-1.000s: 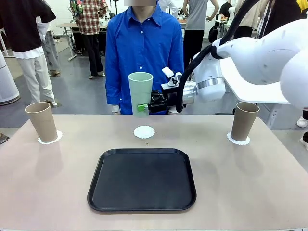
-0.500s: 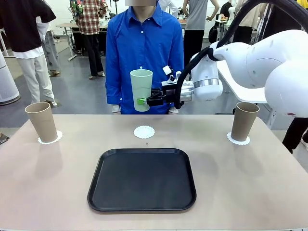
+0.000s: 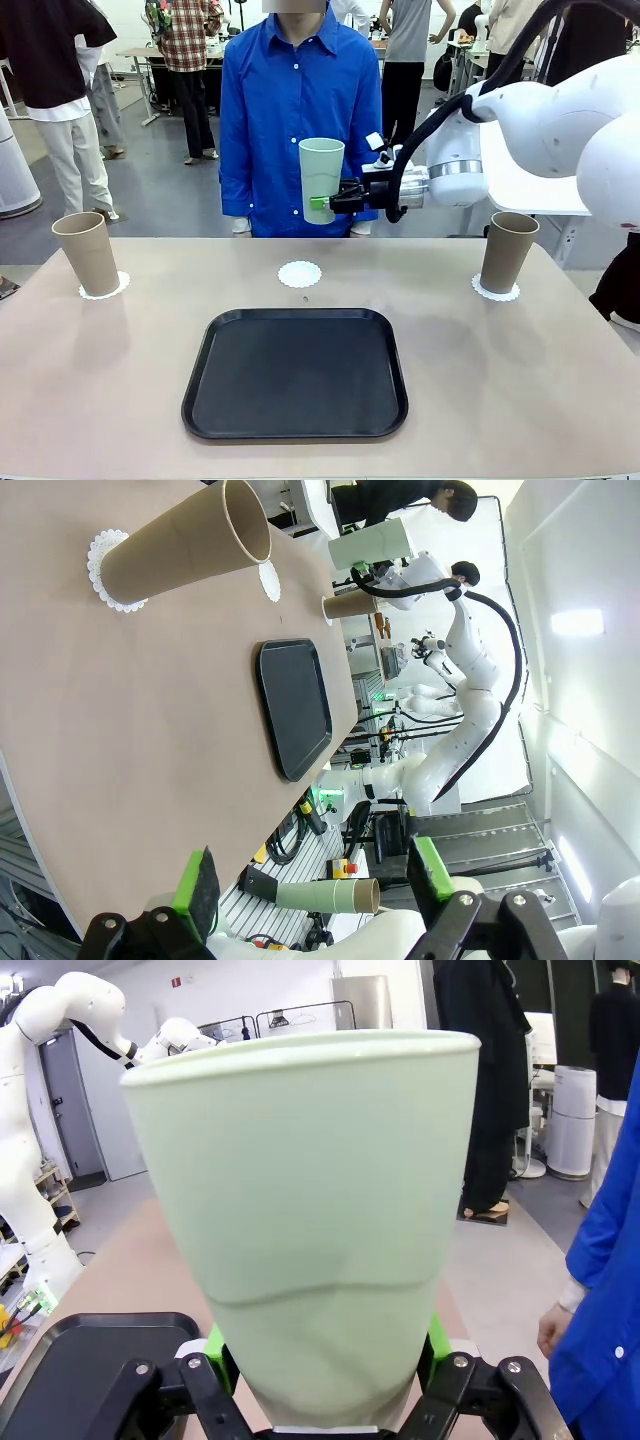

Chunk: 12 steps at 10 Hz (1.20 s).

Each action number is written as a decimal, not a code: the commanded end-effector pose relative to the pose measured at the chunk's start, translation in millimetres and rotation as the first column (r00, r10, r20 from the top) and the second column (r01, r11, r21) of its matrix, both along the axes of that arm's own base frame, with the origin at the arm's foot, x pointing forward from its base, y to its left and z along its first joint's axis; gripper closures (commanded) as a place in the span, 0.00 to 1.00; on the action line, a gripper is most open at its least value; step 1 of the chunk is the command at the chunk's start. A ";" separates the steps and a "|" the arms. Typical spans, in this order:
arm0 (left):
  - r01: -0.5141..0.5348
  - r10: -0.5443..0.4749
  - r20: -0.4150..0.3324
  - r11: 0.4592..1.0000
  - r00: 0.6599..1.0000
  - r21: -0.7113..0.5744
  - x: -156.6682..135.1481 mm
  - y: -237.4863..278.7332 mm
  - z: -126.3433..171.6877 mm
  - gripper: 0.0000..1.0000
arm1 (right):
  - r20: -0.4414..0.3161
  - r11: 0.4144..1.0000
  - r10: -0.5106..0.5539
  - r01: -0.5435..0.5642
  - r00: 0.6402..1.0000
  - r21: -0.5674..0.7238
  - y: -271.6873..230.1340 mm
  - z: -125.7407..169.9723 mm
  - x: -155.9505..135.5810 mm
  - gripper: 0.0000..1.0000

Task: Place coasters on the table and set cups on them.
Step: Take one Reusable plastic cup from the Flat Tray and place it on a coaster set by the human.

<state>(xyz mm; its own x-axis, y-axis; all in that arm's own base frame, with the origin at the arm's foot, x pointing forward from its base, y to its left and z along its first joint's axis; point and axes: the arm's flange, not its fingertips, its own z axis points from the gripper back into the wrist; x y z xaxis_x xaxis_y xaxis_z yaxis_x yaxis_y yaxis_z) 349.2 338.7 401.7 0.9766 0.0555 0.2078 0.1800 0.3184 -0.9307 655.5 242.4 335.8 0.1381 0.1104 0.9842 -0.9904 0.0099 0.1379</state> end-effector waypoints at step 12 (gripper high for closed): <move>-0.004 0.004 -0.001 1.000 1.000 0.003 -1.7 -0.8 1.7 0.00 | 0.060 0.992 0.122 -0.124 0.991 0.022 29.7 -38.5 -11.6 0.19</move>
<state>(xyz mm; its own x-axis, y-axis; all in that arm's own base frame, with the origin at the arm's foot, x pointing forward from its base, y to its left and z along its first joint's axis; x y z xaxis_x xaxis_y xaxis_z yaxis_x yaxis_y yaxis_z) 349.3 338.7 401.7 0.9766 0.0554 0.2078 0.1800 0.3184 -0.9307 634.5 273.0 301.4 0.1001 0.1205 0.9877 -0.9893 -0.0934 0.1116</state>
